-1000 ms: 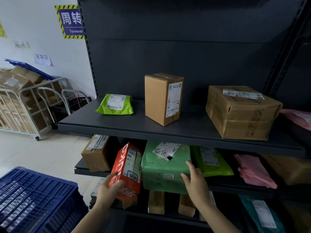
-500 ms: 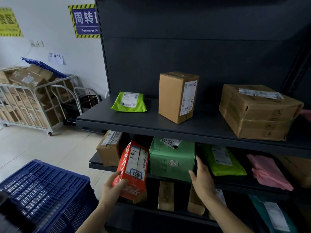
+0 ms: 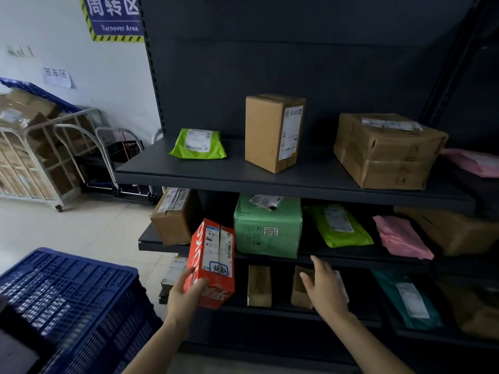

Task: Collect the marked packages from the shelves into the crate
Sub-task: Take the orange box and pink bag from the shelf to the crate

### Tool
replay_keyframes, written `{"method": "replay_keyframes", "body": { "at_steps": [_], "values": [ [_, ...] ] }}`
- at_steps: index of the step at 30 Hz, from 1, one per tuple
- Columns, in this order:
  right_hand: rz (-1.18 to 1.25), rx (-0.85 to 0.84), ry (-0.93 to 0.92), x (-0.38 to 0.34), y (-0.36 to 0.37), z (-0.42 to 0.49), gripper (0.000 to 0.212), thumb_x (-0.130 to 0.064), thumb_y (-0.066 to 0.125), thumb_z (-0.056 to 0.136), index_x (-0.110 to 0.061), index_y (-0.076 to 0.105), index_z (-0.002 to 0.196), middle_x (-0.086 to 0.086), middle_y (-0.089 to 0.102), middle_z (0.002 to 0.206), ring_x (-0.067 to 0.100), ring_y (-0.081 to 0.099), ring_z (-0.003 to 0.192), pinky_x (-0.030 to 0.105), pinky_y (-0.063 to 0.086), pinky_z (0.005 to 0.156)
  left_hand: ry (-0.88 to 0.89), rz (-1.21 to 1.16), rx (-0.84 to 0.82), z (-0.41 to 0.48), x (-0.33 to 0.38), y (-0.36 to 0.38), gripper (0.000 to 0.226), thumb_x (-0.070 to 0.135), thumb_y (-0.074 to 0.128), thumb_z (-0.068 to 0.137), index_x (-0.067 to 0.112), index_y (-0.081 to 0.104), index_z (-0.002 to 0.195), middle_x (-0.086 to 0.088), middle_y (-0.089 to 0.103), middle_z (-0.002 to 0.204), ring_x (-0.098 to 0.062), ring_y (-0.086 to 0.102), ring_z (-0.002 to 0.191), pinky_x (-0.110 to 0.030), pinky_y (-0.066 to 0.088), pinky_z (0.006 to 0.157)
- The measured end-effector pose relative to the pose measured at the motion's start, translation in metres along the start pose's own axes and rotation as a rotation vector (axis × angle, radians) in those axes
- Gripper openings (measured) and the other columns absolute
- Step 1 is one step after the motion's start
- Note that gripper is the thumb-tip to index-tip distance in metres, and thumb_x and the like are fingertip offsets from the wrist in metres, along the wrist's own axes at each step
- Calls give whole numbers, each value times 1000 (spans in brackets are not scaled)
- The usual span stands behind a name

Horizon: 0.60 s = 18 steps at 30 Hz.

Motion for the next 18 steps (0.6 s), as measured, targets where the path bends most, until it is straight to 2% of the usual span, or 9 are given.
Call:
{"method": "replay_keyframes", "body": {
  "at_steps": [5,10,14,18],
  "values": [
    [20,5,-42,1,-11,-11,52,-34,44,96,-14,31,142,3,43,140,16,42,127,23,33,100,10,-3,8,-18,4,0,48,10,64,85,19,51,130,-8,63,108,-20,65,89,-30,53,65],
    [91,-15,-83,11,-33,-29,51,-30,46,96,-11,32,141,7,42,139,19,45,125,26,41,95,53,-4,31,-51,8,19,47,10,65,85,22,51,128,-4,61,106,-14,63,85,-24,51,60],
    [92,-35,-90,43,-60,-48,50,-30,47,95,-11,34,140,9,43,138,22,48,121,31,45,93,45,-46,9,-87,1,53,54,13,67,84,20,47,134,-8,58,114,-19,63,92,-34,54,71],
    [98,-40,-84,88,-90,-69,51,-28,48,95,-10,33,140,10,43,139,24,44,125,32,41,97,51,-18,-16,-129,-15,96,58,18,68,83,19,44,136,-9,60,118,-25,64,101,-44,53,88]
  ]
}}
Point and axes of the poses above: each hand's wrist, its own z-axis towards the middle knuckle, its own y-axis out of the palm, x = y × z, the point moved 6 cm from there along z, towards the middle knuckle
